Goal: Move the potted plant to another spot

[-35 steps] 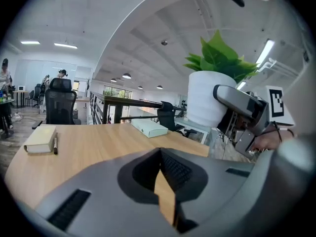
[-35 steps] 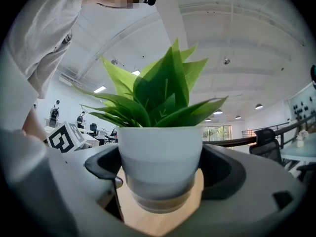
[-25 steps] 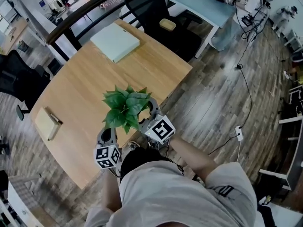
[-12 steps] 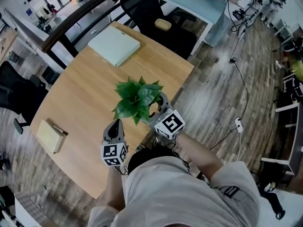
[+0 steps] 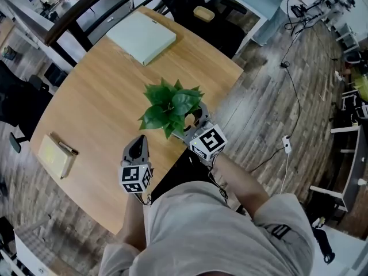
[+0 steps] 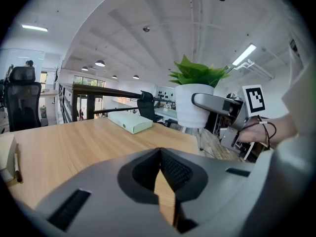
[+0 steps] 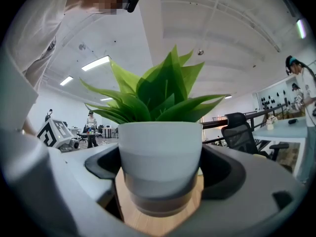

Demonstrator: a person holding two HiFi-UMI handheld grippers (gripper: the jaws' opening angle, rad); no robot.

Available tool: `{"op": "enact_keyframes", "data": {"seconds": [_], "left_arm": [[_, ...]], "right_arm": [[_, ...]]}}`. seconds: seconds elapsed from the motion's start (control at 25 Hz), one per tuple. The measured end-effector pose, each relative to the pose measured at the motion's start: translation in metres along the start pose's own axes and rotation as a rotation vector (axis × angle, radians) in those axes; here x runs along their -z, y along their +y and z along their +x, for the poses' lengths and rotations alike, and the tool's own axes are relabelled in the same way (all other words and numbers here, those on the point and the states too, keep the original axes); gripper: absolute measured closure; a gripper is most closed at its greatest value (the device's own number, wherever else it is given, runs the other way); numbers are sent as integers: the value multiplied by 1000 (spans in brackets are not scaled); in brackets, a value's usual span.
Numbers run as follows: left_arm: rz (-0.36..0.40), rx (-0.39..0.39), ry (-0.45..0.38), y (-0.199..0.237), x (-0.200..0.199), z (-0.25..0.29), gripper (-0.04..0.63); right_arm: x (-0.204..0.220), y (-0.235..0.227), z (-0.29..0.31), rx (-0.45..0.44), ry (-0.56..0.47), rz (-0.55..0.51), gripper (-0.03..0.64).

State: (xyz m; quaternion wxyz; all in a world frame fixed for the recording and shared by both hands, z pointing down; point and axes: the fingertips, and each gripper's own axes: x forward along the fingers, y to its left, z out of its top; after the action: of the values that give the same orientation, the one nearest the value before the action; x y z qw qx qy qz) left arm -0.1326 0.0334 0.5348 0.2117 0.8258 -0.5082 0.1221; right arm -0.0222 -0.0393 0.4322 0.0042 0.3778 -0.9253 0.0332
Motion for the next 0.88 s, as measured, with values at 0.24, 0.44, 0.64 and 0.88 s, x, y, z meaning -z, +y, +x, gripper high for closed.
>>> {"op": "enact_keyframes", "data": {"seconds": [0.24,0.44,0.64,0.88], "left_arm": [[-22,-10,37,7,13,25,583],[-35,-7,64,8,19,45,583],[-41,-4,90,5,26,58,583],[-44,-1,118,2,26,78,583]], "right_arm": [[33,-20,12,-3,40,48,126],[56,-39,22,2,69,69,126],[78,-53,21,31,99,102,126],[94,-79,21,53,130,122,126]]}}
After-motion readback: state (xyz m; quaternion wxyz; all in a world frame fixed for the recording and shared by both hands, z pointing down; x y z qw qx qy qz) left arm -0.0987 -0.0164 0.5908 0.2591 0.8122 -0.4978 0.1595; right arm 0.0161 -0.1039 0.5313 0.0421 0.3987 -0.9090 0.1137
